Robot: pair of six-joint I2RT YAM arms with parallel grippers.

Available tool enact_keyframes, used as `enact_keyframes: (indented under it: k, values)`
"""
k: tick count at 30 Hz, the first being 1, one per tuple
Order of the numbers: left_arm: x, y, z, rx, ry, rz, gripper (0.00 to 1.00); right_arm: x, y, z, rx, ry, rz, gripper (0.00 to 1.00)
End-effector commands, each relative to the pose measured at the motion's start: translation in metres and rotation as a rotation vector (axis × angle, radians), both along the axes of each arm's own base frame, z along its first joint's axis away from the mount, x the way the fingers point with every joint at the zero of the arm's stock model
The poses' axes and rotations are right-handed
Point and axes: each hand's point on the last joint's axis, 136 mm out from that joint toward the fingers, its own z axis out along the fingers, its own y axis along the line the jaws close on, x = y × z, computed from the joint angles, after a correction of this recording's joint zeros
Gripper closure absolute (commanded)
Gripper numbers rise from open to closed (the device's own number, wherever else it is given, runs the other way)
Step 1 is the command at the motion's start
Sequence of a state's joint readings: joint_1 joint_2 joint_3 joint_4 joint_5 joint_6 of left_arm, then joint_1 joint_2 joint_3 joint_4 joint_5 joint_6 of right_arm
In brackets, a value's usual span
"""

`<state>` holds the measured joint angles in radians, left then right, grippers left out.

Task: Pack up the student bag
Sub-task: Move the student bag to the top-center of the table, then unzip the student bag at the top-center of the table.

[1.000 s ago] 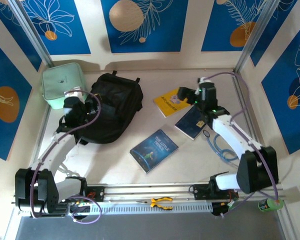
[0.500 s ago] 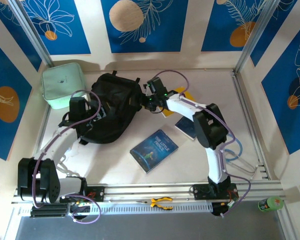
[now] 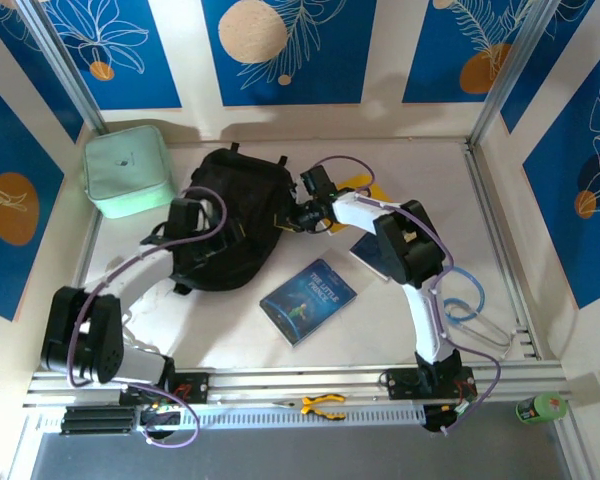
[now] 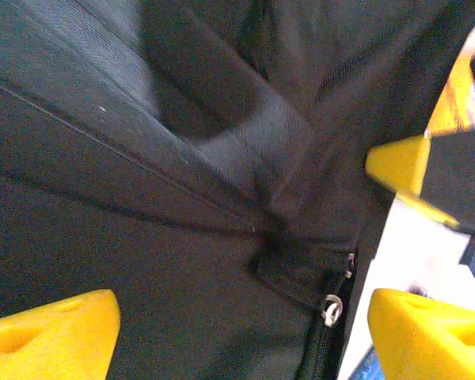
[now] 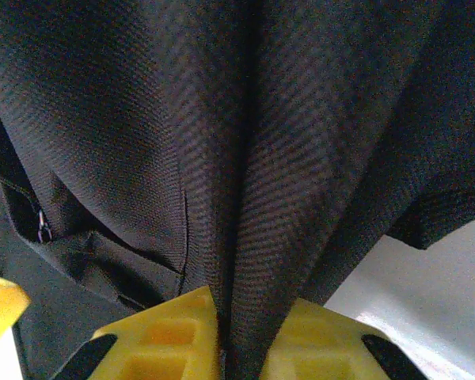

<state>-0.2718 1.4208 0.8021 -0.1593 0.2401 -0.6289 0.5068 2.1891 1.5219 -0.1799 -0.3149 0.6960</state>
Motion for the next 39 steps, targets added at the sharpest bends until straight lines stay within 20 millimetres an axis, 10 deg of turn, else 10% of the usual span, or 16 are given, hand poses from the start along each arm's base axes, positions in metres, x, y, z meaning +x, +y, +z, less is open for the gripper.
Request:
enact_keyframes:
  k: [1, 7, 18, 39]
  values:
    - [-0.007, -0.039, 0.001, -0.053, 0.056, -0.083, 0.28, -0.005, -0.036, -0.009, -0.065, -0.001, -0.049, 0.85]
    - [-0.021, -0.090, -0.011, -0.093, 0.146, -0.159, 0.45, -0.017, -0.053, -0.012, -0.088, -0.043, -0.054, 0.85]
    - [-0.038, -0.098, -0.041, -0.080, 0.300, -0.046, 0.61, -0.025, -0.050, -0.019, -0.067, -0.025, -0.071, 0.86]
    - [0.007, -0.132, -0.046, -0.206, 0.185, -0.058, 0.70, -0.029, -0.037, -0.015, -0.007, 0.015, -0.049, 0.86]
